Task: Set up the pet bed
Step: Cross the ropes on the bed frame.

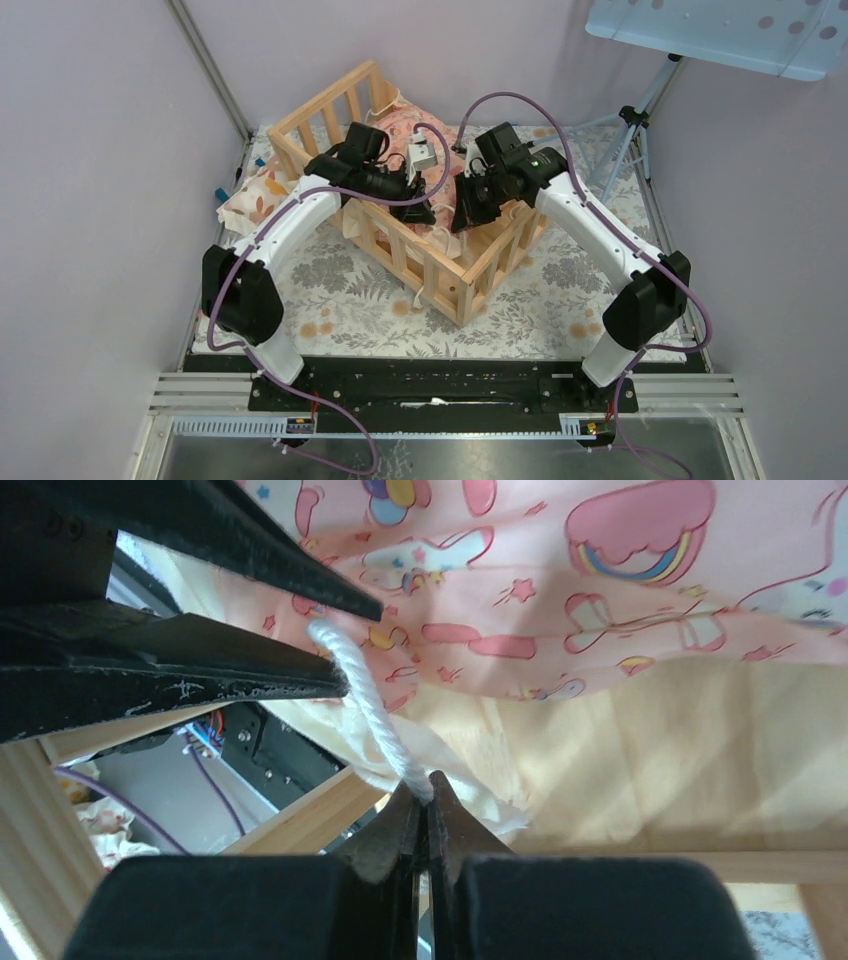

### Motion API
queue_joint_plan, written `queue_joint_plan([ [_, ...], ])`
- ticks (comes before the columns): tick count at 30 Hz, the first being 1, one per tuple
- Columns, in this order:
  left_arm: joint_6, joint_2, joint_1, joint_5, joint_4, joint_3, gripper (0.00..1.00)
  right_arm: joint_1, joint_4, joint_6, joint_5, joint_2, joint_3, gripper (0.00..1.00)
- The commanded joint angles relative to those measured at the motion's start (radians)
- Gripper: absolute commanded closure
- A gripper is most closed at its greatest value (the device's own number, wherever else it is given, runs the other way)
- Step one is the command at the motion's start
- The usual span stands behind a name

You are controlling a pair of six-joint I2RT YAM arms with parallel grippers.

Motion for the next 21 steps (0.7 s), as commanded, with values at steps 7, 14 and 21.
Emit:
queue_joint_plan([
  [7, -0.101, -0.122, -0.006, -0.110, 0.172, -0.042, 0.57, 0.027, 0.054, 0.184, -0.145, -0.083, 0.002, 1.00],
  [14, -0.263, -0.263, -0.006, -0.305, 0.419, -0.172, 0.22, 0.067, 0.034, 0.217, -0.100, -0.089, -0.003, 1.00],
  [21, -0.401, -0.358, -0.005, -0.433, 0.463, -0.196, 0.17, 0.087, 0.000, 0.230, -0.048, -0.114, -0.029, 1.00],
])
